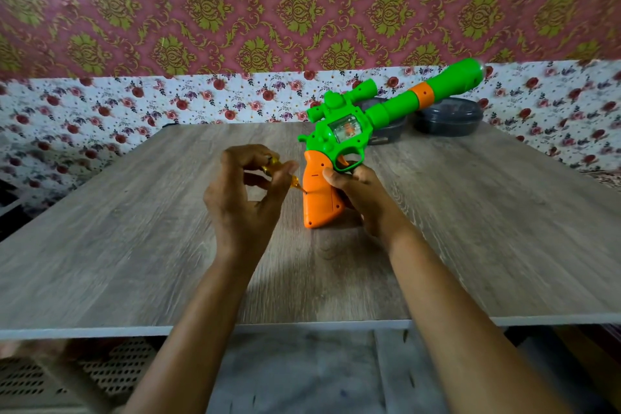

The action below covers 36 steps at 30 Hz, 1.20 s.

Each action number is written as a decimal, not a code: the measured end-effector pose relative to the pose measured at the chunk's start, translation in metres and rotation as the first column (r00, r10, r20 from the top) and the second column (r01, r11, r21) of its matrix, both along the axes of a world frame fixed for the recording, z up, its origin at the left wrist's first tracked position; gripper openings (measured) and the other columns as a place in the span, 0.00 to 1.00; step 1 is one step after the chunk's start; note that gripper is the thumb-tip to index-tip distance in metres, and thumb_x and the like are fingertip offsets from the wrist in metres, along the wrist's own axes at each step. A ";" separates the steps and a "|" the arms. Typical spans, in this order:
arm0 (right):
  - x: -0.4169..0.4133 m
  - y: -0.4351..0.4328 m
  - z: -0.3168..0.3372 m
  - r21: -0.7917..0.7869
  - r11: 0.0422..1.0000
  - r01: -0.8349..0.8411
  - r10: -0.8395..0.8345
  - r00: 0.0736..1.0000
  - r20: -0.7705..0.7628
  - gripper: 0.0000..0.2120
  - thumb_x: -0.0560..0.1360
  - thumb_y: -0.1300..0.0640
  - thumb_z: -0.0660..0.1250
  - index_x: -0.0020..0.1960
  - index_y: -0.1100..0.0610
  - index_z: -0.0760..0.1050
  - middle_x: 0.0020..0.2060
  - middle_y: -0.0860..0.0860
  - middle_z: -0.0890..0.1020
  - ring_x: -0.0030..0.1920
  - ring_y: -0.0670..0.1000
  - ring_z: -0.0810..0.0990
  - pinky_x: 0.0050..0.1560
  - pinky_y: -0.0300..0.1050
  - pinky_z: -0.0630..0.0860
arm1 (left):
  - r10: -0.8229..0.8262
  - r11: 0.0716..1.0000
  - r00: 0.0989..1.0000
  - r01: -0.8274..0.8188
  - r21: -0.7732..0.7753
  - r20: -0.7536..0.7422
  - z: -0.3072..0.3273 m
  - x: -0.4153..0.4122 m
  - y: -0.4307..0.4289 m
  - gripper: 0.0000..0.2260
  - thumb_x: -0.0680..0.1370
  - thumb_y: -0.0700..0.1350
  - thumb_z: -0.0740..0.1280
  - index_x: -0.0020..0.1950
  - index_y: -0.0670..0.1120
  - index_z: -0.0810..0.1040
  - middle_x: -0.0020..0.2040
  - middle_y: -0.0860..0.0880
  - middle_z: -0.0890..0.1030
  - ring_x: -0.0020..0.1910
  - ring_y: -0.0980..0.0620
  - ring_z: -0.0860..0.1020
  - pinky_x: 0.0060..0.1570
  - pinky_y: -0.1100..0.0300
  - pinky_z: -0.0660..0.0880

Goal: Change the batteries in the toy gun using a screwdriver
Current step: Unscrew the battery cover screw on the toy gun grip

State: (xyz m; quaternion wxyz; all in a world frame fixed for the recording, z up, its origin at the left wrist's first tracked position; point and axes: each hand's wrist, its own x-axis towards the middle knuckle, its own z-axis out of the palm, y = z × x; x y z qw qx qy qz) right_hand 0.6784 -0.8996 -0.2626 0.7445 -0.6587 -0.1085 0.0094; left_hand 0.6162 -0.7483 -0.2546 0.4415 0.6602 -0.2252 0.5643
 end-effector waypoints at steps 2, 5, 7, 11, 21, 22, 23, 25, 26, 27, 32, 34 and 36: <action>0.000 0.000 -0.001 0.006 1.000 -0.014 0.014 1.000 0.004 0.15 0.77 0.62 0.62 0.63 0.59 0.72 0.54 0.55 0.80 0.45 0.44 0.79 0.39 0.34 0.79 | -0.010 0.998 1.000 0.009 0.056 0.014 0.000 -0.002 0.000 0.08 0.75 0.42 0.66 0.51 0.46 0.69 0.45 0.51 0.77 0.41 0.57 0.78 0.39 0.69 0.75; -0.001 0.000 -0.002 0.030 0.999 -0.043 0.042 0.999 0.012 0.15 0.77 0.62 0.62 0.63 0.59 0.71 0.53 0.54 0.80 0.47 0.46 0.80 0.40 0.37 0.81 | -0.024 0.995 0.999 0.020 0.099 0.033 0.001 -0.004 -0.001 0.08 0.74 0.38 0.62 0.52 0.44 0.70 0.51 0.50 0.79 0.45 0.56 0.79 0.42 0.68 0.75; -0.001 0.000 -0.001 0.022 0.999 -0.033 0.033 0.999 0.001 0.15 0.77 0.62 0.62 0.63 0.58 0.72 0.52 0.53 0.79 0.45 0.44 0.80 0.38 0.35 0.80 | -0.031 0.995 0.998 0.026 0.099 0.049 0.000 -0.003 0.000 0.08 0.73 0.36 0.63 0.51 0.42 0.70 0.53 0.49 0.80 0.47 0.59 0.80 0.43 0.70 0.75; 0.001 0.000 0.000 -0.004 1.000 -0.007 0.007 1.000 -0.009 0.15 0.76 0.62 0.63 0.63 0.59 0.72 0.53 0.53 0.79 0.45 0.44 0.79 0.38 0.34 0.79 | 0.018 0.998 0.998 -0.022 0.065 0.060 -0.001 0.000 0.001 0.09 0.74 0.38 0.68 0.50 0.43 0.69 0.48 0.49 0.79 0.42 0.61 0.79 0.40 0.72 0.73; 0.002 0.001 0.000 -0.015 1.000 -0.003 0.003 1.000 -0.003 0.15 0.76 0.63 0.63 0.63 0.61 0.72 0.53 0.54 0.78 0.44 0.45 0.78 0.39 0.34 0.78 | 0.055 0.990 0.998 -0.054 0.128 0.000 -0.002 0.004 0.002 0.07 0.74 0.43 0.70 0.46 0.46 0.72 0.42 0.47 0.75 0.34 0.55 0.74 0.33 0.69 0.71; 0.002 0.001 0.000 -0.014 1.000 -0.004 0.004 1.000 -0.002 0.15 0.76 0.63 0.63 0.63 0.61 0.72 0.53 0.55 0.78 0.45 0.46 0.78 0.39 0.34 0.78 | 0.052 0.990 0.998 -0.047 0.136 -0.031 -0.003 0.004 0.002 0.06 0.75 0.44 0.69 0.47 0.48 0.73 0.42 0.48 0.77 0.34 0.54 0.76 0.32 0.65 0.73; 0.001 0.001 0.001 -0.013 1.000 -0.004 0.004 1.000 -0.002 0.16 0.76 0.63 0.63 0.63 0.61 0.72 0.54 0.56 0.79 0.46 0.47 0.78 0.39 0.34 0.78 | 0.057 0.989 0.997 -0.049 0.139 -0.052 -0.003 0.003 0.003 0.06 0.75 0.45 0.69 0.49 0.49 0.73 0.41 0.48 0.79 0.35 0.54 0.78 0.32 0.62 0.74; 0.001 0.001 0.001 -0.018 1.000 0.003 -0.003 1.000 -0.005 0.15 0.76 0.63 0.63 0.63 0.61 0.72 0.54 0.57 0.79 0.48 0.48 0.78 0.40 0.36 0.78 | 0.045 0.990 0.997 -0.036 0.133 -0.070 -0.003 0.003 0.004 0.07 0.76 0.45 0.68 0.52 0.49 0.73 0.41 0.46 0.81 0.36 0.56 0.79 0.33 0.64 0.75; 0.000 0.000 0.000 -0.021 1.000 0.002 -0.002 1.000 -0.005 0.15 0.76 0.62 0.63 0.63 0.61 0.72 0.54 0.56 0.79 0.47 0.48 0.79 0.41 0.38 0.78 | 0.022 0.991 0.997 -0.011 0.134 -0.079 -0.003 0.002 0.003 0.08 0.76 0.45 0.67 0.54 0.48 0.73 0.42 0.46 0.81 0.36 0.56 0.79 0.34 0.66 0.75; 0.000 0.000 0.000 -0.021 1.000 -0.003 0.003 1.000 -0.007 0.15 0.76 0.62 0.63 0.63 0.60 0.72 0.53 0.56 0.79 0.46 0.47 0.79 0.41 0.39 0.78 | -0.002 0.989 0.996 0.015 0.145 -0.086 -0.002 0.001 0.003 0.08 0.77 0.45 0.64 0.55 0.47 0.72 0.43 0.46 0.81 0.37 0.56 0.78 0.35 0.66 0.74; 0.001 -0.001 -0.002 -0.010 1.000 -0.003 0.002 1.000 -0.012 0.15 0.77 0.62 0.63 0.63 0.59 0.72 0.52 0.54 0.79 0.46 0.46 0.79 0.41 0.37 0.79 | -0.041 0.982 0.995 0.056 0.178 -0.086 -0.002 0.000 0.002 0.14 0.76 0.41 0.56 0.60 0.46 0.71 0.44 0.43 0.77 0.35 0.51 0.77 0.34 0.64 0.73; 0.002 0.001 -0.002 0.000 1.000 -0.003 0.003 1.000 -0.013 0.15 0.76 0.63 0.63 0.62 0.60 0.72 0.51 0.54 0.79 0.44 0.45 0.79 0.40 0.35 0.79 | -0.007 0.986 0.998 0.017 0.168 -0.065 -0.001 0.001 0.002 0.11 0.78 0.43 0.60 0.60 0.46 0.70 0.43 0.43 0.77 0.35 0.53 0.76 0.36 0.65 0.73; 0.004 0.002 -0.002 0.005 1.000 -0.009 0.009 1.000 -0.017 0.15 0.76 0.63 0.63 0.63 0.60 0.72 0.52 0.55 0.79 0.45 0.46 0.79 0.44 0.38 0.79 | 0.023 0.986 0.999 -0.016 0.164 -0.039 -0.002 0.001 0.001 0.10 0.78 0.47 0.64 0.57 0.46 0.70 0.41 0.44 0.78 0.36 0.55 0.75 0.37 0.67 0.72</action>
